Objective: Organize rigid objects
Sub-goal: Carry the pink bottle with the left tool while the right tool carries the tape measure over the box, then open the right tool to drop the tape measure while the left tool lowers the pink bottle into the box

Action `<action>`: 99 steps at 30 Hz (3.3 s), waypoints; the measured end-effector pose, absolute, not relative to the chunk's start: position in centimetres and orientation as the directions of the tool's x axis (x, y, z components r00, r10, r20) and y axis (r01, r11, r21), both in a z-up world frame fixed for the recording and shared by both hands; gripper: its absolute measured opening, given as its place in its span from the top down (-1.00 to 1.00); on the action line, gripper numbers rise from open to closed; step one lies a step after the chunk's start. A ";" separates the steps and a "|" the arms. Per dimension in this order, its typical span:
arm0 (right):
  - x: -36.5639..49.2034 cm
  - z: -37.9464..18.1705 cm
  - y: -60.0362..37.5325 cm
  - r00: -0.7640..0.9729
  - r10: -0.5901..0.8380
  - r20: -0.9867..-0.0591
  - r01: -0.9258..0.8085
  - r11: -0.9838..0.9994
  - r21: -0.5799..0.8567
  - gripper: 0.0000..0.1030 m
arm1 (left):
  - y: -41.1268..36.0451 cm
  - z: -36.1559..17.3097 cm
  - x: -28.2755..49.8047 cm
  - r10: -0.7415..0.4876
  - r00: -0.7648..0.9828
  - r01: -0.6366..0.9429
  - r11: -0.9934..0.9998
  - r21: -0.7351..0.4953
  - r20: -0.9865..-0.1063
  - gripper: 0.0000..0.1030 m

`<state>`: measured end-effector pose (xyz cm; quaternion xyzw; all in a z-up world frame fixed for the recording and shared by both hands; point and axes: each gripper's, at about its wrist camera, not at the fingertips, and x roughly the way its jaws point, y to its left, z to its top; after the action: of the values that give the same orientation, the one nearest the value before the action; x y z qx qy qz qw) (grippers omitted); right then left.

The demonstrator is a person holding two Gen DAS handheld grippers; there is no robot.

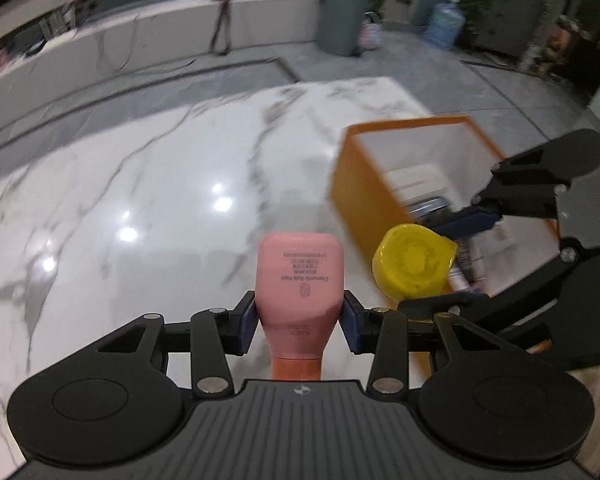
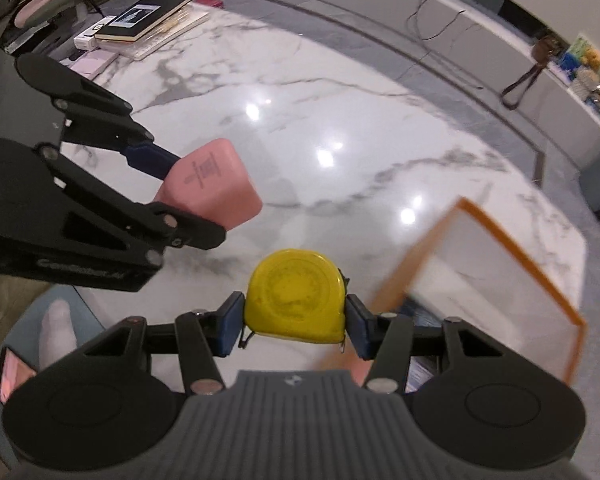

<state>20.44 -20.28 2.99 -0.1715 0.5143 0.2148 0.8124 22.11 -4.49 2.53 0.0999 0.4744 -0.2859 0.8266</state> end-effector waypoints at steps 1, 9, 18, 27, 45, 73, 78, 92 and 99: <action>20.0 3.5 -21.2 0.389 0.156 -0.908 -0.516 0.853 -0.075 -0.04 | -5.3 3.2 21.6 -0.386 0.393 0.583 0.806 -0.098 -0.835 0.06; 16.8 3.8 -28.6 0.358 0.034 -0.933 -0.436 0.890 -0.135 -0.04 | -12.5 5.7 18.9 -0.437 0.372 0.685 0.725 -0.076 -0.819 0.06; 16.8 -1.7 -34.7 0.201 -0.053 -0.978 -0.389 0.912 -0.129 -0.04 | -21.1 2.8 16.7 -0.452 0.243 0.772 0.626 -0.111 -0.858 0.06; 18.3 -6.3 -35.4 0.059 -0.050 -0.997 -0.449 0.891 -0.071 -0.04 | -23.9 -0.6 19.0 -0.415 0.206 0.767 0.631 -0.117 -0.886 0.06; 19.3 -7.4 -35.2 0.071 -0.079 -0.994 -0.606 0.788 -0.106 -0.02 | -25.8 -3.4 19.2 -0.368 0.142 0.781 0.613 -0.125 -0.919 0.06; 17.0 -7.6 -35.9 0.136 -0.040 -0.990 -0.717 0.686 -0.126 0.73 | -25.8 -4.1 19.1 -0.351 0.077 0.726 0.661 -0.189 -0.933 0.06; 16.9 -5.9 -36.7 0.155 -0.001 -0.988 -0.701 0.705 -0.111 0.63 | -26.3 -5.2 19.6 -0.379 -0.013 0.612 0.729 -0.307 -0.925 0.06; 16.0 -5.5 -37.7 0.170 0.015 -0.985 -0.722 0.683 -0.114 0.60 | -26.5 -9.3 21.1 -0.417 -0.167 0.327 0.832 -0.449 -0.894 0.06; 16.1 -5.5 -37.6 0.172 0.017 -0.985 -0.720 0.685 -0.113 0.55 | -25.9 -9.1 21.6 -0.431 -0.185 0.312 0.826 -0.469 -0.883 -0.03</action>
<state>16.09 -37.62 -5.52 -0.2988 0.5881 0.2615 0.7046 21.56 -25.93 -9.11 -0.0419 0.7122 -0.2916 0.6371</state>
